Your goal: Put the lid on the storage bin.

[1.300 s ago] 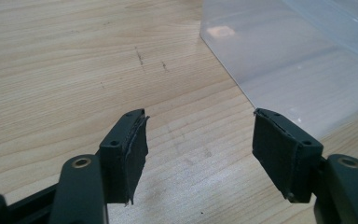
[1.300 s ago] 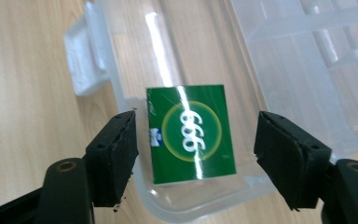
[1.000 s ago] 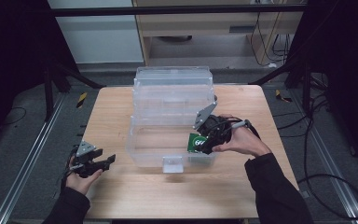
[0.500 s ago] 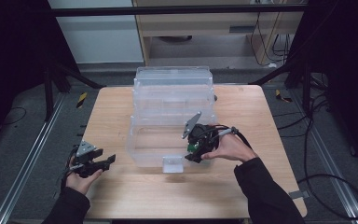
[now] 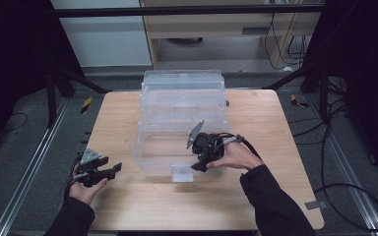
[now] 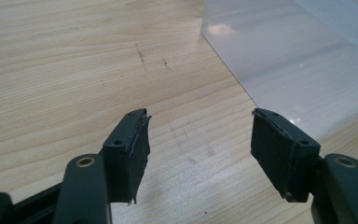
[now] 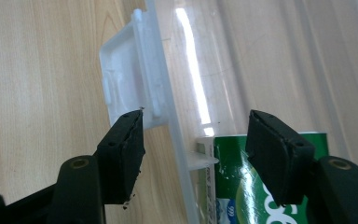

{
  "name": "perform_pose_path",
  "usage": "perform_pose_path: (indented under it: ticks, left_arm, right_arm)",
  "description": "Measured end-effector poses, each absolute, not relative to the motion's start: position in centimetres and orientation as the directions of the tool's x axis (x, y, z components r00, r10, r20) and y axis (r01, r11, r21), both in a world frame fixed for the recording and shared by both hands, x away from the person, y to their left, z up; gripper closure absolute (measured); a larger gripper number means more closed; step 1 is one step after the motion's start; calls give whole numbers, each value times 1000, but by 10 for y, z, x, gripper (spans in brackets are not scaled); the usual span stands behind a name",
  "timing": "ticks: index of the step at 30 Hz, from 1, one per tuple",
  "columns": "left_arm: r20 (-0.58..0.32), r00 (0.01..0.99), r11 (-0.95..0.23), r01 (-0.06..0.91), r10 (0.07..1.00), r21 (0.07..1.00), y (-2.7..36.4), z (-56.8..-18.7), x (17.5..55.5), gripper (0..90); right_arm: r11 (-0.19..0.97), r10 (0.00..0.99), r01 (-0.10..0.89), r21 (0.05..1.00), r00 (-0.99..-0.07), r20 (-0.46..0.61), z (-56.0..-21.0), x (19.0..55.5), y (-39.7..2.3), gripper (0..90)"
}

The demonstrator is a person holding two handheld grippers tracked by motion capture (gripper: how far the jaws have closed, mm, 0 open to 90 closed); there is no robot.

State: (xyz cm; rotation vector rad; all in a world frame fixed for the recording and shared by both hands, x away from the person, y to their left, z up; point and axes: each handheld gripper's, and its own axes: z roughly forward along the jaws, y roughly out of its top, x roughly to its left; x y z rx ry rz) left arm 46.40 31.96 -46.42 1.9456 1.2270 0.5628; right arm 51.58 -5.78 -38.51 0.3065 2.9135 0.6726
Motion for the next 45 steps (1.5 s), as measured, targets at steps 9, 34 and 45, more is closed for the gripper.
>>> perform_pose_path:
  ticks: [9,34,45]
  left_arm:
    - [-32,448,-252,560,893,789,319,-462,465,370]
    - [-33,494,-267,524,869,809,313,-452,469,375]
    - [-18,553,-300,479,833,825,311,-427,477,369]
  right_arm:
    - [893,202,164,420,-978,-47,-398,515,-52,401]
    - [896,193,174,408,-981,-6,-407,517,-49,530]
    - [895,187,174,410,-982,7,-407,519,-50,538]
